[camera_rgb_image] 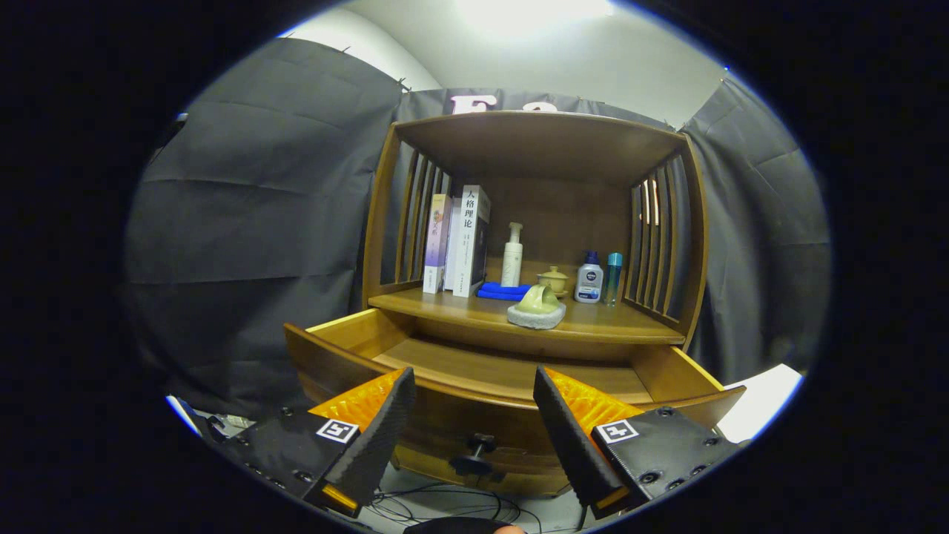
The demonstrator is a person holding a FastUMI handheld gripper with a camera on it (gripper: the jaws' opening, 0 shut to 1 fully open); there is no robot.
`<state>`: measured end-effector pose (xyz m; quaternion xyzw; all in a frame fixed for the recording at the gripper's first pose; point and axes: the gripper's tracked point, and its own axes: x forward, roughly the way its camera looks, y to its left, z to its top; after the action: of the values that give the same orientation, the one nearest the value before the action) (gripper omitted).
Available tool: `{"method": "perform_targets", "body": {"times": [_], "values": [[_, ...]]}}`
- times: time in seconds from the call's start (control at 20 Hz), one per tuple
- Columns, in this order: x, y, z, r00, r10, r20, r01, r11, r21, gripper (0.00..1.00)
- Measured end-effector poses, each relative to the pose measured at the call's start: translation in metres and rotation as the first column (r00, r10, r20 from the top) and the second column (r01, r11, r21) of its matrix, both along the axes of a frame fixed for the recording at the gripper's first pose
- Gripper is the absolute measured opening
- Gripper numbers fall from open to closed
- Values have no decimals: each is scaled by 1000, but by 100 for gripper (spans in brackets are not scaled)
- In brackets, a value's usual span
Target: Pull open the drawer, take out the items inside it, and place them on the countertop above the cabinet.
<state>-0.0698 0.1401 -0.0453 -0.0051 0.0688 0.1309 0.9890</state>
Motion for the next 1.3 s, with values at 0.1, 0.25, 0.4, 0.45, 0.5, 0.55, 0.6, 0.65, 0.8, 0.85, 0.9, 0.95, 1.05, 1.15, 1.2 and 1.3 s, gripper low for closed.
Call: {"method": "perform_targets", "body": {"times": [0.1, 0.25, 0.4, 0.45, 0.5, 0.55, 0.6, 0.65, 0.8, 0.85, 0.9, 0.95, 1.05, 1.15, 1.2, 1.3], "values": [[-5, 1, -12, 1000, -10, -4, 10, 1000, -3, 98], [-13, 5, -43, 999, -25, -35, 25, 1000, -7, 98], [-14, 8, -67, 996, -35, -86, 34, 999, -11, 98], [-12, 7, -72, 994, -40, -101, 39, 999, -8, 98], [-10, 7, -75, 993, -48, -111, 48, 999, -5, 98], [-7, 6, -79, 991, -57, -124, 56, 998, -5, 98], [-3, 5, -83, 989, -65, -135, 66, 998, -3, 98], [1, 3, -86, 986, -76, -146, 77, 997, 0, 98], [5, 1, -88, 982, -101, -158, 106, 994, 26, 98], [8, 2, -90, 982, -105, -157, 108, 994, 14, 98], [7, 1, -88, 983, -107, -149, 108, 994, -2, 98], [7, 0, -89, 983, -111, -145, 111, 994, -6, 98], [9, 1, -90, 983, -116, -142, 118, 993, 4, 98], [13, -2, -91, 982, -127, -141, 128, 992, -1, 98], [14, -3, -91, 981, -131, -143, 133, 991, -1, 98], [20, -7, -92, 978, -145, -152, 147, 989, 4, 98]]}}
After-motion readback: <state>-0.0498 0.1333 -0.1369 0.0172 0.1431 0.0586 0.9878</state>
